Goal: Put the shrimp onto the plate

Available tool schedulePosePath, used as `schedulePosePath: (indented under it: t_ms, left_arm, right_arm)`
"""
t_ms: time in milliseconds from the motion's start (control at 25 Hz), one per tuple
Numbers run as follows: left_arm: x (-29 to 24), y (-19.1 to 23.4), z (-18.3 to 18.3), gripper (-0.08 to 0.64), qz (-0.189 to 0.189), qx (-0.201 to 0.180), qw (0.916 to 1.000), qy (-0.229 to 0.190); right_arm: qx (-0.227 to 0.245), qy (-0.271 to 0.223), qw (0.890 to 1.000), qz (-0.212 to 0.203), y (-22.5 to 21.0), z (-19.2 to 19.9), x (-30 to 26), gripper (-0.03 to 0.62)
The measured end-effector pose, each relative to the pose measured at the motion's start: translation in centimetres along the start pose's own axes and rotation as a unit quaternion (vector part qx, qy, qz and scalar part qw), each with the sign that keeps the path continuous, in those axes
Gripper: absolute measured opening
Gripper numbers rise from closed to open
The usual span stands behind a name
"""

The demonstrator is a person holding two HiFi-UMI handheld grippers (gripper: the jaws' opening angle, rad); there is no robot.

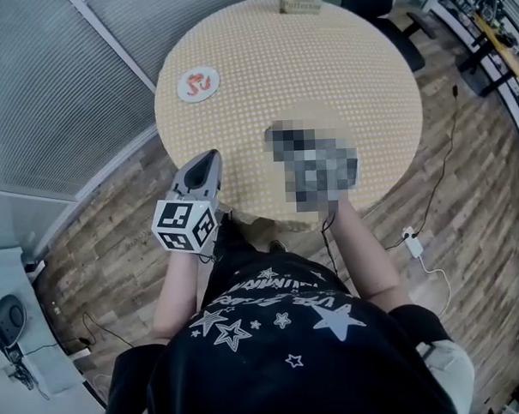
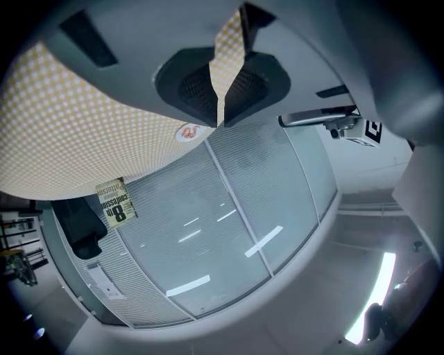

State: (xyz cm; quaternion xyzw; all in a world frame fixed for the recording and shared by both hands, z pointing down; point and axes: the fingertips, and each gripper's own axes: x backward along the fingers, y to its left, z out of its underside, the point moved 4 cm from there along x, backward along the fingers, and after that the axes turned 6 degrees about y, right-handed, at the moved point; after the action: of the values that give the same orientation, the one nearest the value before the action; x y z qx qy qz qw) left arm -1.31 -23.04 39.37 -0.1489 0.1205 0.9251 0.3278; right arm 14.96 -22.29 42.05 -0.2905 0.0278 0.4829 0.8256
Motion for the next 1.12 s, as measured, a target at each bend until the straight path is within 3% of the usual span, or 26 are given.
schedulePosePath:
  t_ms: [200, 360, 680, 1120]
  left_arm:
    - [2.1, -2.7, -1.1, 0.008, 0.001, 0.039, 0.9988, -0.030]
    - [3.8, -3.4, -1.3, 0.008, -0.008, 0.043, 0.9982, -0.041]
    - [5.4, -2.8, -0.1, 0.008, -0.021, 0.060, 0.9972, -0.039]
    - [10.5, -1.7, 2.3, 0.008, -0.030, 0.079, 0.9956, -0.041]
  right_arm:
    - [0.030, -0.025, 0.999, -0.016, 1.5, -1.2, 3.3, 0.048]
    - [0.036, -0.029, 0.999, -0.016, 1.5, -1.0, 4.2, 0.048]
    - [0.017, -0.014, 1.000, -0.019, 1.5, 0.4, 3.1, 0.048]
    - [0.036, 0.006, 0.999, -0.024, 6.4, 1.9, 2.5, 0.046]
